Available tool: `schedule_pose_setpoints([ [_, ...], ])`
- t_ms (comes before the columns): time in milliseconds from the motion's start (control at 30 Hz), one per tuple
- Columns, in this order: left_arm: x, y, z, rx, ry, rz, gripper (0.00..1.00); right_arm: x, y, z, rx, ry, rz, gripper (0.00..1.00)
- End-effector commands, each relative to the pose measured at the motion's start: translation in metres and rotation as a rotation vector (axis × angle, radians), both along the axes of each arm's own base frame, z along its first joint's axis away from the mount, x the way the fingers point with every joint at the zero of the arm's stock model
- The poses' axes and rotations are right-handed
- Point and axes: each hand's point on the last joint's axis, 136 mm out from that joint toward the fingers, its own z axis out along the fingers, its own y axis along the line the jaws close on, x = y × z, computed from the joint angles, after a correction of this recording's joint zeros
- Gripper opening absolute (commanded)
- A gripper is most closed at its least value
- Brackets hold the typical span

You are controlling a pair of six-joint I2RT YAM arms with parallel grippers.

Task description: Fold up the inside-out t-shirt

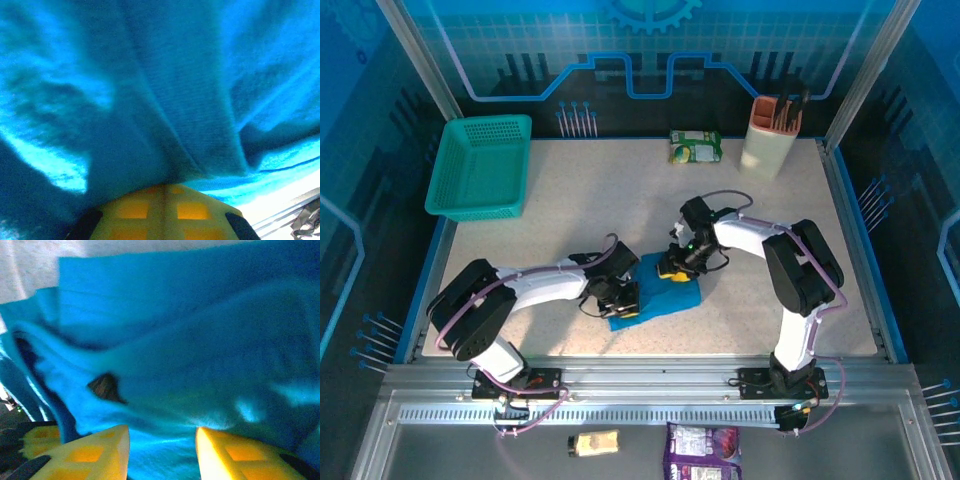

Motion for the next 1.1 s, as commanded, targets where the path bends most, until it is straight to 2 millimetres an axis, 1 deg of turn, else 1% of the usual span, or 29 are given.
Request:
schedule_pose_setpoints([
  [0,-0.002,0.049,-0.030,0.203,0.008,0.039,0.04,-0.001,-0.024,-0.011,-0.087,-0.016,-0.072,0.41],
  [33,0.007,0.052,-0.030,0.203,-0.009,0.045,0.05,-0.002,-0.030,-0.011,-0.098,-0.019,-0.090,0.41],
  [133,0.039,0.045,-0.028,0.171,-0.071,0.026,0.05,-0.006,-0.047,-0.009,-0.118,-0.036,-0.144,0.41],
  [167,0.050,0.039,-0.027,0.155,-0.085,0.008,0.04,-0.006,-0.053,-0.006,-0.121,-0.049,-0.162,0.41],
  [233,0.066,0.027,-0.023,0.130,-0.109,-0.034,0.04,-0.003,-0.064,-0.001,-0.118,-0.065,-0.191,0.41],
  [300,0.075,0.012,-0.014,0.081,-0.134,-0.068,0.04,0.002,-0.072,0.010,-0.098,-0.088,-0.212,0.41],
  [333,0.078,0.006,-0.007,0.050,-0.151,-0.073,0.04,0.005,-0.075,0.018,-0.081,-0.112,-0.221,0.42],
  [400,0.083,-0.006,0.016,-0.061,-0.171,-0.056,0.04,0.013,-0.083,0.034,-0.053,-0.161,-0.241,0.42],
  [433,0.088,-0.013,0.032,-0.138,-0.194,-0.040,0.06,0.016,-0.088,0.042,-0.043,-0.187,-0.249,0.42],
  [467,0.094,-0.015,0.048,-0.176,-0.227,-0.027,0.07,0.018,-0.093,0.049,-0.040,-0.206,-0.254,0.42],
  [533,0.103,-0.010,0.070,-0.171,-0.281,-0.030,0.08,0.021,-0.104,0.056,-0.042,-0.233,-0.266,0.42],
  [567,0.111,-0.005,0.078,-0.150,-0.304,-0.032,0.10,0.021,-0.111,0.057,-0.046,-0.240,-0.275,0.42],
  [633,0.126,0.005,0.086,-0.097,-0.337,-0.050,0.12,0.020,-0.120,0.056,-0.040,-0.237,-0.286,0.43],
  [700,0.138,0.012,0.087,-0.078,-0.341,-0.076,0.16,0.018,-0.124,0.052,-0.023,-0.223,-0.290,0.42],
  [767,0.150,0.016,0.087,-0.060,-0.338,-0.114,0.21,0.017,-0.124,0.050,-0.012,-0.225,-0.275,0.42],
  [800,0.154,0.018,0.086,-0.046,-0.337,-0.135,0.23,0.012,-0.124,0.044,-0.012,-0.212,-0.269,0.43],
  [933,0.172,0.024,0.073,0.014,-0.312,-0.204,0.27,0.006,-0.122,0.031,0.011,-0.199,-0.262,0.49],
  [1067,0.185,0.032,0.056,0.045,-0.258,-0.222,0.32,0.001,-0.122,0.016,0.002,-0.173,-0.265,0.50],
])
